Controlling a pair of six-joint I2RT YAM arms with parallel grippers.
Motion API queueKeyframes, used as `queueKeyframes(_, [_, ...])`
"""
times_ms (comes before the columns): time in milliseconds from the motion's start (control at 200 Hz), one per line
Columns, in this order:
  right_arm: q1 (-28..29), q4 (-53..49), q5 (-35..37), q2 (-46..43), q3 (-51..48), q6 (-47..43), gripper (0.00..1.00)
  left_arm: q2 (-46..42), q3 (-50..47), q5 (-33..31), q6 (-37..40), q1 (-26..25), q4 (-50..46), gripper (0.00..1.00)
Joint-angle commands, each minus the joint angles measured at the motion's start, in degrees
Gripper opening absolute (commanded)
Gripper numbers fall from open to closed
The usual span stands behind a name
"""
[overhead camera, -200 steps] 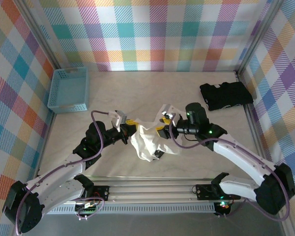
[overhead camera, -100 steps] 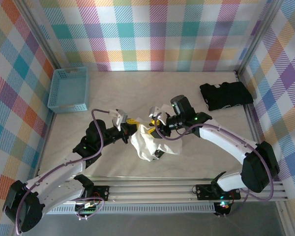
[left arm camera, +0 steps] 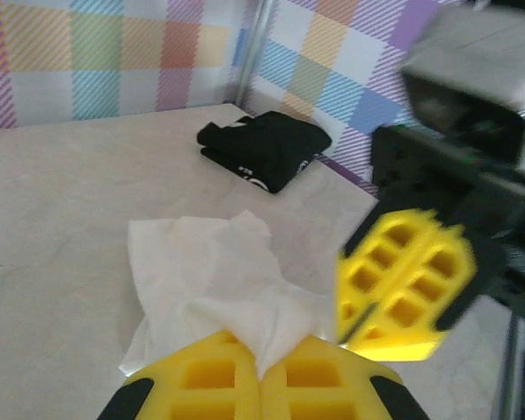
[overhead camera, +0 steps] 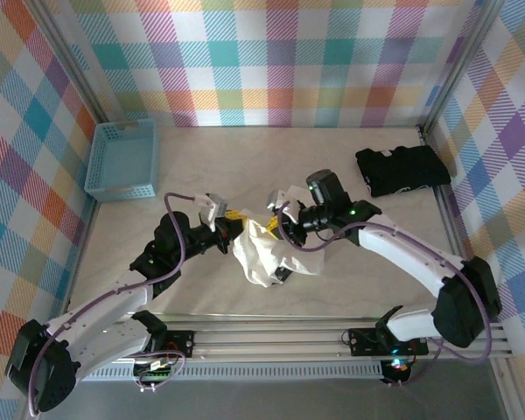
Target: Fold the inside-out t-shirt
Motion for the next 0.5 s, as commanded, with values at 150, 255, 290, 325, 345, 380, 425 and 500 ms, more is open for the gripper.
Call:
queueKeyframes(150, [-3.9, 8.1, -7.5, -11.1, -2.6, 10.8, 0.0, 1.8, 2.3, -4.0, -2.1, 0.6, -1.5, 0.0])
queueKeyframes(255, [-5.1, 9.5, -7.3, -11.0, -3.1, 14.3, 0.0, 2.2, 2.8, -3.8, -1.9, 0.5, -2.4, 0.0])
queueKeyframes(290, [-5.4, 10.5, -7.0, -11.0, -3.5, 15.7, 0.0, 2.3, 3.1, -3.9, -1.8, 0.5, -2.9, 0.0])
queueKeyframes(325, [-5.6, 11.0, -6.8, -11.0, -3.6, 16.8, 0.0, 2.5, 3.4, -3.9, -1.7, 0.5, -3.5, 0.0])
queueKeyframes(345, [-5.7, 11.2, -6.5, -10.8, -3.6, 17.3, 0.0, 2.6, 3.5, -4.0, -1.7, 0.5, -3.7, 0.0])
queueKeyframes(380, [-5.7, 11.3, -6.1, -10.5, -3.3, 18.2, 0.0, 2.8, 3.8, -4.1, -1.6, 0.5, -4.3, 0.0])
queueKeyframes(425, [-5.7, 11.2, -5.4, -9.8, -2.8, 19.1, 0.0, 3.3, 4.3, -4.4, -1.6, 0.5, -5.3, 0.0])
queueKeyframes(500, [-5.7, 12.2, -5.3, -8.2, -2.2, 23.3, 0.0, 4.1, 5.5, -4.8, -1.4, 0.5, -7.7, 0.09])
